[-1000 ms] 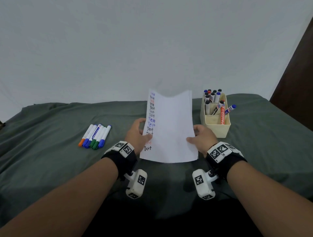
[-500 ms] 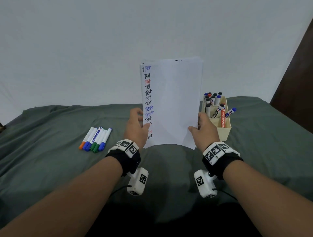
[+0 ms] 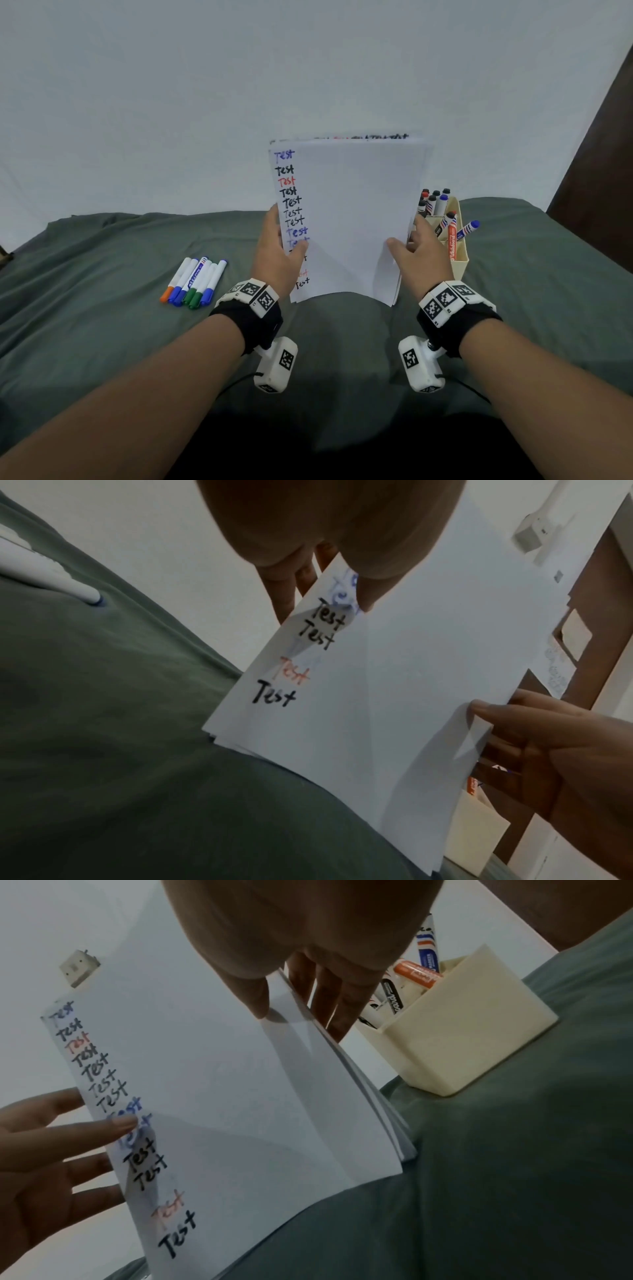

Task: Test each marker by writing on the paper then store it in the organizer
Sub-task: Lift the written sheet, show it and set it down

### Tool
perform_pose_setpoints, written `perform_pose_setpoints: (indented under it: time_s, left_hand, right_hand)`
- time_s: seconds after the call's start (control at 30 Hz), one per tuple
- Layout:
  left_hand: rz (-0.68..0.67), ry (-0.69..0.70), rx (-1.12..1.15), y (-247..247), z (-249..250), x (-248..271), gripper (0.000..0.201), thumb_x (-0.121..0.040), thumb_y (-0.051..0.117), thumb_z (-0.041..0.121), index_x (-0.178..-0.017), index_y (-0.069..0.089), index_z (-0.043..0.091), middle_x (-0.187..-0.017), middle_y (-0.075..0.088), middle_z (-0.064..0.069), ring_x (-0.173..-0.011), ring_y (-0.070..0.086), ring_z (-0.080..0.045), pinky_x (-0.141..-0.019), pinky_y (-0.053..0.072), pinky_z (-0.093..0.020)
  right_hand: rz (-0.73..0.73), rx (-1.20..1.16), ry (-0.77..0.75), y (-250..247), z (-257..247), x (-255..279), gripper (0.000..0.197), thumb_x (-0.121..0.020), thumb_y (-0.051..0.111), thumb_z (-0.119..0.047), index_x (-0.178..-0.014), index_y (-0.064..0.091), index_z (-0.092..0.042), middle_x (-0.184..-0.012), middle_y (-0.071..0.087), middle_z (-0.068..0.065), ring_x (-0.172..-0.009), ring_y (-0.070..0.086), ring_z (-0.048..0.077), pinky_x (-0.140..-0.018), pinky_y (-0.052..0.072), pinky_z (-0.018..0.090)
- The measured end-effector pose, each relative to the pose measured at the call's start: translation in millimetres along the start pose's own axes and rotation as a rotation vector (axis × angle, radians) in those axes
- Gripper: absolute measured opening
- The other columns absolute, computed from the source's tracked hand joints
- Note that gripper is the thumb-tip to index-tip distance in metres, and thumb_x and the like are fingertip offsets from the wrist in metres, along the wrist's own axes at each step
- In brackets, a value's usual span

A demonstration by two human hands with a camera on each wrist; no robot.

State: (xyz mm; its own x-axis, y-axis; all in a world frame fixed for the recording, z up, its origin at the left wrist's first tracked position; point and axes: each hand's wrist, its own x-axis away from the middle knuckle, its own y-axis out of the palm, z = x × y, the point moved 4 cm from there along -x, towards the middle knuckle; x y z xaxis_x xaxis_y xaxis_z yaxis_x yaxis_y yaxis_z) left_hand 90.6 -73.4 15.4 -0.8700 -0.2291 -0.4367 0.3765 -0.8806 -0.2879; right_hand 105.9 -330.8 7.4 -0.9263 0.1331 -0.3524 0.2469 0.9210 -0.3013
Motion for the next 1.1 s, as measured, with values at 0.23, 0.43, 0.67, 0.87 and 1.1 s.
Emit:
perform_pose_setpoints:
  time_s: [0.23, 0.43, 0.67, 0.87, 1.1]
  left_hand:
    - [0.022, -0.015, 0.0, 6.7, -5.2, 5.8, 0.05, -0.087, 0.069, 0.019, -0.119, 0.036, 0.041, -0.109, 0.065, 0.013, -0.091, 0.065, 0.002, -0.075, 0.052, -0.013]
    - [-0.009, -0.037, -0.071, 8.7, -17.3, 10.8, 0.057, -0.091, 0.056, 0.009, -0.129, 0.034, 0.046, -0.117, 0.064, 0.012, -0.095, 0.065, -0.01, -0.082, 0.056, -0.034]
    - [-0.008, -0.001, -0.149, 0.2, -7.9, -3.6, 0.078, -0.092, 0.053, 0.004, -0.13, 0.023, 0.065, -0.1, 0.064, 0.017, -0.083, 0.061, 0.013, -0.075, 0.047, -0.013]
    - [-0.005, -0.07, -0.134, 8.6, -19.6, 6.9, 0.077, -0.093, 0.054, 0.005, -0.144, 0.024, 0.054, -0.099, 0.067, 0.009, -0.077, 0.061, 0.004, -0.073, 0.047, -0.011]
    - [-0.072, -0.12, -0.108, 5.5, -27.6, -4.2, 0.076, -0.091, 0.057, 0.011, -0.141, 0.025, 0.058, -0.086, 0.07, 0.011, -0.073, 0.067, -0.001, -0.071, 0.054, -0.022]
  right_hand:
    - [0.039, 0.177, 0.04, 4.1, 4.3, -4.5, 0.012, -0.097, 0.057, -0.029, -0.087, 0.052, -0.025, -0.073, 0.057, -0.007, -0.063, 0.054, 0.001, -0.05, 0.032, 0.012]
    - [0.014, 0.234, 0.062, 4.7, 7.5, -1.4, 0.018, -0.101, 0.053, -0.027, -0.086, 0.05, -0.017, -0.072, 0.054, 0.0, -0.064, 0.051, 0.014, -0.052, 0.031, 0.019]
    - [0.005, 0.207, 0.035, -1.4, -8.3, -8.4, 0.016, -0.102, 0.055, -0.021, -0.107, 0.059, -0.006, -0.099, 0.068, 0.015, -0.094, 0.063, 0.034, -0.083, 0.053, 0.039]
    - [-0.037, 0.222, 0.088, 2.5, 3.8, 2.4, 0.012, -0.102, 0.054, -0.02, -0.108, 0.06, -0.011, -0.099, 0.069, 0.011, -0.093, 0.064, 0.029, -0.071, 0.045, 0.03]
    - [-0.045, 0.179, 0.084, 1.7, 6.6, -2.8, 0.016, -0.101, 0.056, -0.016, -0.116, 0.062, -0.017, -0.103, 0.071, 0.001, -0.1, 0.066, 0.023, -0.079, 0.048, 0.029]
